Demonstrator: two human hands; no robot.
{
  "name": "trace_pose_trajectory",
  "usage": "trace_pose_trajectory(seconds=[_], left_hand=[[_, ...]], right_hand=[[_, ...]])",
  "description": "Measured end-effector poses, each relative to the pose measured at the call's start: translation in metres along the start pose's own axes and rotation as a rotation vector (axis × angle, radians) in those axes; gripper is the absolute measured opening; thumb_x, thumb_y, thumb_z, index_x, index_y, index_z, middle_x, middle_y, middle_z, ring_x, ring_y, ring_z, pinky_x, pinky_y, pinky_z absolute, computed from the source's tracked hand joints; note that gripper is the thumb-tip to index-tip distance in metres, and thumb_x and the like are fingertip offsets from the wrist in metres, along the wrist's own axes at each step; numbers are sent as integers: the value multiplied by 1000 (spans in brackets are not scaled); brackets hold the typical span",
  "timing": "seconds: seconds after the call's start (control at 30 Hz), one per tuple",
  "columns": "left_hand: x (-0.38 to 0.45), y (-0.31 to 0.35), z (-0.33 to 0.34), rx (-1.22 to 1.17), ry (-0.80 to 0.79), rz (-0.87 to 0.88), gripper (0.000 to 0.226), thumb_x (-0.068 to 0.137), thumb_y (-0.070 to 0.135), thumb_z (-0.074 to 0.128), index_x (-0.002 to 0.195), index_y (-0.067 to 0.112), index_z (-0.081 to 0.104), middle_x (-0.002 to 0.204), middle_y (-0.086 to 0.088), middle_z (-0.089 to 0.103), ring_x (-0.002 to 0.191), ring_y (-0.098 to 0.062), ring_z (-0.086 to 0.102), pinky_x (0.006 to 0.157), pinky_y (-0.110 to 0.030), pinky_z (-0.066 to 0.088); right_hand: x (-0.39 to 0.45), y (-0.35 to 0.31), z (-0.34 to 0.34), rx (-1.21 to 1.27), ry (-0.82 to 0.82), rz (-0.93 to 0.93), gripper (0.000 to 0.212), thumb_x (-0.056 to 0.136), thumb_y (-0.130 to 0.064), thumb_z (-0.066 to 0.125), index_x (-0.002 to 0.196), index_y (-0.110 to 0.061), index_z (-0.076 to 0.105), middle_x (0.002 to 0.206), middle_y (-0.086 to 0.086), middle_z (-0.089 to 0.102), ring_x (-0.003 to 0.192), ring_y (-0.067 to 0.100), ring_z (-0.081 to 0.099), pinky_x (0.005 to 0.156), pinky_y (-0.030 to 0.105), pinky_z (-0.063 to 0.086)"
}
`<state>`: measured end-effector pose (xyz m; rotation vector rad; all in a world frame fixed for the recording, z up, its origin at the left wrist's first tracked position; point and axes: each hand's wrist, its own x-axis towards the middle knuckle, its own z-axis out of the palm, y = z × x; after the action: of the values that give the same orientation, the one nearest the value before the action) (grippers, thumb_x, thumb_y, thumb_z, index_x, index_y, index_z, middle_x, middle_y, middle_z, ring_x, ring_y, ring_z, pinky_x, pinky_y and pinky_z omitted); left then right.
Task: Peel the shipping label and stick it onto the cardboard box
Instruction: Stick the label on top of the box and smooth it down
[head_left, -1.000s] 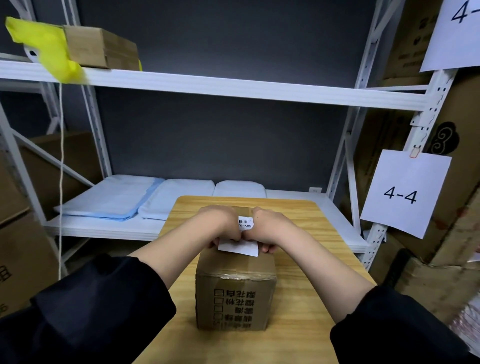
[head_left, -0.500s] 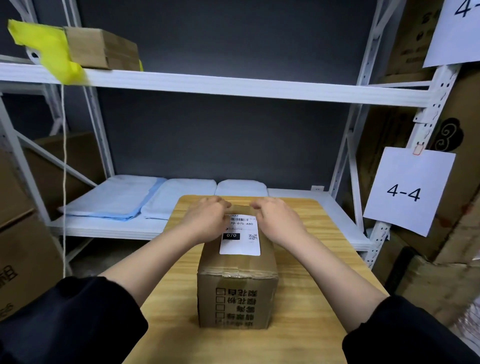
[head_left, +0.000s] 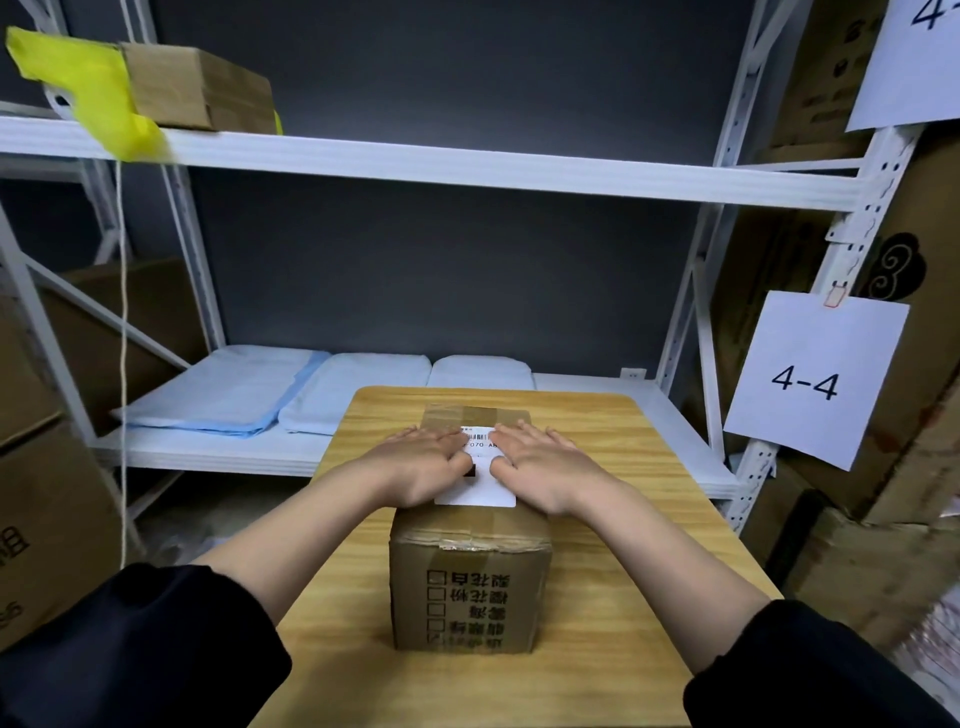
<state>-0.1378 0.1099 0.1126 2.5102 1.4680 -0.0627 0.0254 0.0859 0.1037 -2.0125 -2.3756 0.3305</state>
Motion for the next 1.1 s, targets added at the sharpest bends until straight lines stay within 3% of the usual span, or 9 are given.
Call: trace_pose_trajectory(seconds=[0.2, 0.3, 0.4, 0.53, 0.9, 1.1], left_hand=[[0, -8, -9, 49, 35, -65, 55, 98, 34, 19, 150, 18, 22, 161, 1, 15, 148, -15, 11, 119, -32, 7], [3, -5, -8, 56, 68, -70, 57, 97, 34, 22, 151, 17, 16, 162, 1, 10, 149, -16, 7, 120, -32, 4], [7, 4, -6, 51, 70, 8, 59, 97, 34, 24, 152, 19, 9, 162, 1, 2, 149, -14, 0, 121, -31, 1], [14, 11, -2, 48, 16, 59, 59, 98, 41, 20, 152, 21, 6, 162, 1, 2, 149, -15, 1, 120, -31, 2], [16, 10, 6, 44, 7, -52, 60, 97, 39, 17, 152, 17, 7, 162, 1, 1, 149, -14, 0, 121, -31, 2], [3, 8, 5, 13, 55, -94, 65, 96, 43, 20, 152, 16, 3, 162, -1, -4, 149, -16, -3, 121, -31, 1]], right_hand=[[-3, 5, -7, -26, 19, 84, 58, 97, -36, 19, 152, -20, 15, 162, -6, 8, 149, 13, 0, 119, 37, -1], [1, 2, -7, -53, 88, 111, 59, 96, -36, 20, 152, -17, 17, 162, -4, 7, 149, 13, 1, 120, 38, 1], [3, -8, -10, 33, 127, 11, 58, 96, -32, 24, 152, -18, 15, 162, -1, 9, 149, 12, 3, 121, 36, 2], [1, -11, -11, 198, 59, -27, 60, 97, -30, 26, 153, -19, 8, 161, 4, 13, 148, 16, 10, 118, 29, 6], [3, 0, 4, 28, 35, -4, 57, 98, -37, 19, 152, -24, 11, 162, -7, 1, 148, 9, -1, 121, 32, 0], [-3, 3, 5, 11, 164, 47, 58, 96, -34, 22, 152, -19, 15, 162, -3, -1, 148, 9, -2, 121, 33, 0]])
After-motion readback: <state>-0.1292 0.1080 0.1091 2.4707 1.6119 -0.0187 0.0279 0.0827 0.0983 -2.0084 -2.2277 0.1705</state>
